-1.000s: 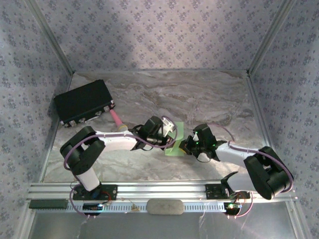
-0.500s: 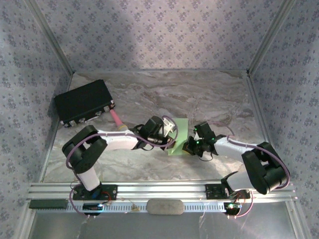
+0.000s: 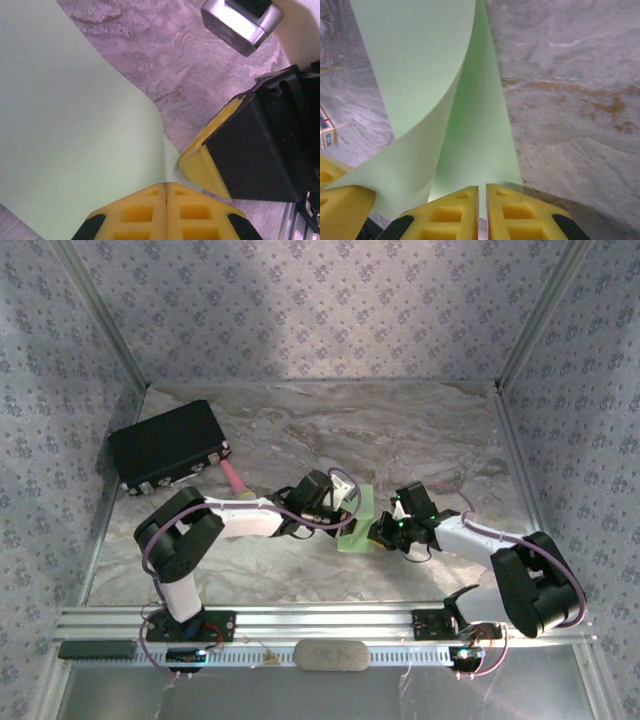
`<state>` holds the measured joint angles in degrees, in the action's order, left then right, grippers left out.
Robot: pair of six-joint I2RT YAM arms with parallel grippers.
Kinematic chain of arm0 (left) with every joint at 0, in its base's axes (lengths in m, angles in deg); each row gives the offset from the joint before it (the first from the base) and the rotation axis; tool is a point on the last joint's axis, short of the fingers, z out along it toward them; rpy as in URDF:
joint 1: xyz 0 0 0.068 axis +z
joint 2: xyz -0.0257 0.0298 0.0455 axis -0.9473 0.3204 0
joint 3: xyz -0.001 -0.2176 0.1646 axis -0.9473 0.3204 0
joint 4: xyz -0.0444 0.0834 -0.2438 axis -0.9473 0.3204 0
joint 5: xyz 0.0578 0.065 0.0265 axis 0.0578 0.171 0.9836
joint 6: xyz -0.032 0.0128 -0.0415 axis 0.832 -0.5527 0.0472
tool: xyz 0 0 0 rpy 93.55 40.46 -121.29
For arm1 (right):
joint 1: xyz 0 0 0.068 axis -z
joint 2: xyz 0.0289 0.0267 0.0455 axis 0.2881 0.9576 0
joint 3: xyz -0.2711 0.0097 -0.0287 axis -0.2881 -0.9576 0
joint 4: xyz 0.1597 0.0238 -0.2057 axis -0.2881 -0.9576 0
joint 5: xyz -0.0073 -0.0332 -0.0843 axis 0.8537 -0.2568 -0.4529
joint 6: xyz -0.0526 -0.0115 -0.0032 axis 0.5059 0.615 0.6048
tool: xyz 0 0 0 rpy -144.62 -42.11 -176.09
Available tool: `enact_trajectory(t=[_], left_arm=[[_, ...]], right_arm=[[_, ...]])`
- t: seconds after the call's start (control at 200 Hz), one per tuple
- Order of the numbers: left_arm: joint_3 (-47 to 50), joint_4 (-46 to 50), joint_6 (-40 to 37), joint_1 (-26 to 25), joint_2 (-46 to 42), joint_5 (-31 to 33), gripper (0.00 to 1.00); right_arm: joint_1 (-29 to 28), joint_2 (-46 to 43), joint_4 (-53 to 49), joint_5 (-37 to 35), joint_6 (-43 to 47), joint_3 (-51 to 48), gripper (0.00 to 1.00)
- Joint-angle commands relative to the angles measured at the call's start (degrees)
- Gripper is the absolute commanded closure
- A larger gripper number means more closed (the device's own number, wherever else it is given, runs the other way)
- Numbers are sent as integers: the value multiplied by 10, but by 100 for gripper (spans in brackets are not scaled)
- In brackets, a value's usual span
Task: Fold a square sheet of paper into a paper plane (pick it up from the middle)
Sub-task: Fold the triangle a second time at the center of the table.
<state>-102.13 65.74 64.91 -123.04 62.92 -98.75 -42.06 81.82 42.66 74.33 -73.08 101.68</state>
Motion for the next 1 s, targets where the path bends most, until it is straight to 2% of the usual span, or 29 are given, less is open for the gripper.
enact_trajectory(t=[0.0,0.155,0.26,0.445,0.86,0.994], left_arm=[[-14,-10,15,7,9,3,99],[-16,-9,19,7,14,2,99],[-14,-7,23,7,15,2,99],[-9,-16,41,7,19,1,99],[18,-74,131,4,20,31,98],[16,-77,139,-2,26,39,98]], right_arm=[[-11,3,41,10,-36,3,88],[-24,27,120,5,-86,-26,90],[-24,47,99,-4,-79,-25,92],[-11,42,55,-12,-41,-25,92],[30,54,-1,61,86,6,90],[42,67,-6,78,106,13,90]])
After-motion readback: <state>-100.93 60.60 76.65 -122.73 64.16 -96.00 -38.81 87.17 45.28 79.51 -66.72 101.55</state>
